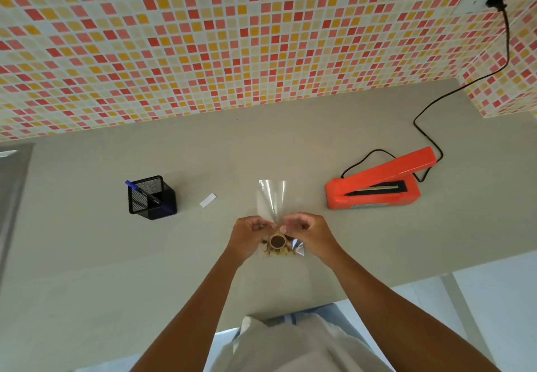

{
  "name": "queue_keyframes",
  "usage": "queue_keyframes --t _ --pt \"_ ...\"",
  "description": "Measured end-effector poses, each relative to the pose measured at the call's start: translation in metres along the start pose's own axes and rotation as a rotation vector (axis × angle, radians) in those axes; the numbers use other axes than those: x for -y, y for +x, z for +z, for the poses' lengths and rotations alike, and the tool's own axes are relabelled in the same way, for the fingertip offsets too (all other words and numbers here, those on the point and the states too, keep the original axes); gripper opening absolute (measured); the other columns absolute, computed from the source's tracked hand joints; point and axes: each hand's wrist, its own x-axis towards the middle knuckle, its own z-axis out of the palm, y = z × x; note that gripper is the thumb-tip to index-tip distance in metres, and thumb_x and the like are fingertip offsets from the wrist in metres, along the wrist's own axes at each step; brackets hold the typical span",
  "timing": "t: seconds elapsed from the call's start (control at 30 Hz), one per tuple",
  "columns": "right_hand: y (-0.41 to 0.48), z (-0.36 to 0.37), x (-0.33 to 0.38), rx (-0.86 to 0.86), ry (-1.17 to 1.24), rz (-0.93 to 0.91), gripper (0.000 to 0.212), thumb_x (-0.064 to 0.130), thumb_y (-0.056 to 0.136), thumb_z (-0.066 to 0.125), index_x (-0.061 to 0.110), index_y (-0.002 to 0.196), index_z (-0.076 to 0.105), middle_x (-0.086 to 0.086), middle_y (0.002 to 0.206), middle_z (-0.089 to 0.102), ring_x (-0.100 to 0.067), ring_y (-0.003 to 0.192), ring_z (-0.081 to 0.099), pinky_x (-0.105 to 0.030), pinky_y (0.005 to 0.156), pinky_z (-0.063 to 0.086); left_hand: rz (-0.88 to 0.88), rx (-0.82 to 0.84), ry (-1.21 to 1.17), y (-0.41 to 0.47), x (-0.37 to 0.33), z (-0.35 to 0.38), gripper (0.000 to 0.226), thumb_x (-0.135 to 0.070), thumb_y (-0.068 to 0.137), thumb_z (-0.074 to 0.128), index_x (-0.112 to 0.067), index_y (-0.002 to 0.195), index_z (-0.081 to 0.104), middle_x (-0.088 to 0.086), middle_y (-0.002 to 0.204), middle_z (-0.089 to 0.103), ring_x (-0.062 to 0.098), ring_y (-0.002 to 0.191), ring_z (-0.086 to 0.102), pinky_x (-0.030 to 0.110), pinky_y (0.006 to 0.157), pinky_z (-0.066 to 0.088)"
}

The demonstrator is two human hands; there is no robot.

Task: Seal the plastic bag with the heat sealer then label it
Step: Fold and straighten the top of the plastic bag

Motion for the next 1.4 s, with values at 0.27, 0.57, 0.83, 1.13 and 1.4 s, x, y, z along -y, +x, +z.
queue_keyframes --t 0.27,0.57,0.83,1.13,1.4 --pt "0.006 -0.002 -0.002 0.029 -0.075 0.1 0.023 0.015 0.074 0.087 0.007 0.094 0.079 -0.009 0.086 0.079 -0.021 0.08 0.075 -0.027 0.066 0.06 -0.071 -0.03 0.029 -0.005 0.001 0.006 0.009 -0.011 0.08 0.078 -0.004 0.086 0.077 0.008 0.079 0.075 0.017 0.069 0.07 0.023 0.057 0.052" --pt "0.015 0.011 -0.009 -0.154 -0.311 0.119 0.026 0.025 0.069 0.091 0.003 0.076 0.079 -0.014 0.071 0.074 -0.014 0.063 0.065 -0.026 0.064 0.052 -0.178 -0.198 0.322 0.0 -0.008 0.018 0.02 -0.023 0.072 0.076 -0.017 0.055 0.069 -0.004 0.052 0.063 0.011 0.053 0.057 0.021 0.051 0.047" --pt "0.014 0.01 -0.002 -0.194 -0.48 0.177 0.03 0.025 0.066 0.09 0.018 0.05 0.065 0.008 0.046 0.055 -0.005 0.045 0.053 -0.021 0.045 0.038 -0.259 -0.223 0.529 0.005 -0.015 0.023 0.021 -0.029 0.065 0.075 -0.021 0.05 0.063 -0.008 0.051 0.057 0.017 0.054 0.058 0.02 0.052 0.042" --pt "0.013 0.011 0.003 -0.24 -0.606 0.211 0.038 0.042 0.068 0.086 0.019 0.068 0.057 0.006 0.064 0.057 -0.019 0.063 0.058 -0.026 0.049 0.035 -0.178 -0.316 0.949 0.014 -0.007 0.031 0.047 -0.049 0.074 0.068 -0.016 0.104 0.056 0.0 0.098 0.067 0.024 0.096 0.063 0.038 0.084 0.042" --pt "0.01 0.016 0.0 -0.318 -0.66 0.114 0.06 0.036 0.07 0.087 0.013 0.105 0.044 -0.003 0.098 0.055 -0.024 0.085 0.058 -0.038 0.071 0.053 0.016 -0.292 1.062 0.024 0.001 0.019 0.038 -0.054 0.079 0.069 -0.019 0.091 0.058 -0.002 0.094 0.065 0.02 0.092 0.062 0.034 0.082 0.044"
